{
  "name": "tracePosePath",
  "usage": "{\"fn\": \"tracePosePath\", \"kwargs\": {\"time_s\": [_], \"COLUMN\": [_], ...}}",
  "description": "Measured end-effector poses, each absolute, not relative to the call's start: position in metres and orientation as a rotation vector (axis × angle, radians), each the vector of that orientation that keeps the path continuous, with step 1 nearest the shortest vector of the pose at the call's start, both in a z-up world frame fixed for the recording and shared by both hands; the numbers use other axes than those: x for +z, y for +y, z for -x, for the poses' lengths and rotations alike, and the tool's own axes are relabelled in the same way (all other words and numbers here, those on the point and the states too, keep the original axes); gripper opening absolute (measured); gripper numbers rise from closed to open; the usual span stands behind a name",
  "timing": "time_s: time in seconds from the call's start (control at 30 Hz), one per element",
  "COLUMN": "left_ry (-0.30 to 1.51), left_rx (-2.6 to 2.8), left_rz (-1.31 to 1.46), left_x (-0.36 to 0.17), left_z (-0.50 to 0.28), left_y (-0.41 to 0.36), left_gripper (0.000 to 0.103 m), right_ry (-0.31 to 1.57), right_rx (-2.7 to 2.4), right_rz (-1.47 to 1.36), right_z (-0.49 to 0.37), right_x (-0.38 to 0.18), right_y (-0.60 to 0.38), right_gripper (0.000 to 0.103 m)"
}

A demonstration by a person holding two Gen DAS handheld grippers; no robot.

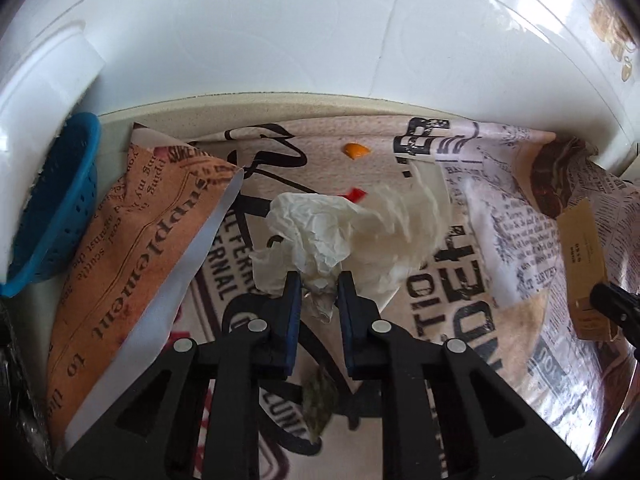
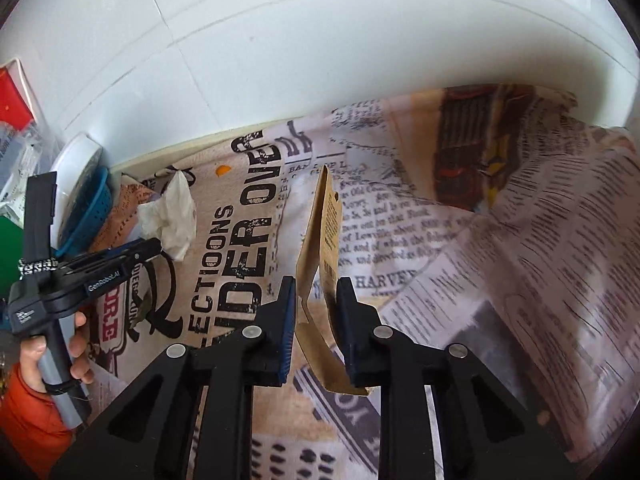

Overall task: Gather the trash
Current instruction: 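Grasp the crumpled white tissue with the left tool while the right tool grasps the cardboard box, then carry the tissue and cardboard box down over the floor bin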

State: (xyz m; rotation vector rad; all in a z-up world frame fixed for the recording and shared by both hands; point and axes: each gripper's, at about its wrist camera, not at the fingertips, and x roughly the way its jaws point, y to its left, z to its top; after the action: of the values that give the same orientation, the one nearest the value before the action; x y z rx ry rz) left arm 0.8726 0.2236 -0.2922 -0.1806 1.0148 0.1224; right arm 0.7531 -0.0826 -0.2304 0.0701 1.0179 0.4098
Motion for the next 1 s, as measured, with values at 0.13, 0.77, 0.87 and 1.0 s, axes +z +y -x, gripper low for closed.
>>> {"fn": "tracePosePath", "kwargs": {"time_s": [0.13, 0.77, 0.87, 1.0], "left_ry": [0.972, 0.681, 0.649, 0.632], "left_rx": [0.13, 0.259, 0.255, 0.259], "left_rz": [0.178, 0.203, 0.191, 0.156], "left_x": [-0.268, -0.109, -0.096, -0.094], "left_z": [-0.851, -0.635, -0.601, -0.558], "left_y": [0.206, 0.121, 0.116, 0.119], "left_gripper": [0.016, 0.016, 0.016, 0.016], "right_ry": [0.988, 0.722, 0.691, 0.661], "right_rx": [0.411, 0.575, 0.591, 0.588], "right_rz": [-0.087, -0.059, -0.074, -0.081], "right_z": [-0.735, -0.583, -0.559, -0.518], "right_x": [-0.214, -0.082, -0.068, -0.057], "right_y": [-0.094, -0.158, -0.157, -0.151], "right_gripper": [0.018, 0.018, 0.018, 0.019]}}
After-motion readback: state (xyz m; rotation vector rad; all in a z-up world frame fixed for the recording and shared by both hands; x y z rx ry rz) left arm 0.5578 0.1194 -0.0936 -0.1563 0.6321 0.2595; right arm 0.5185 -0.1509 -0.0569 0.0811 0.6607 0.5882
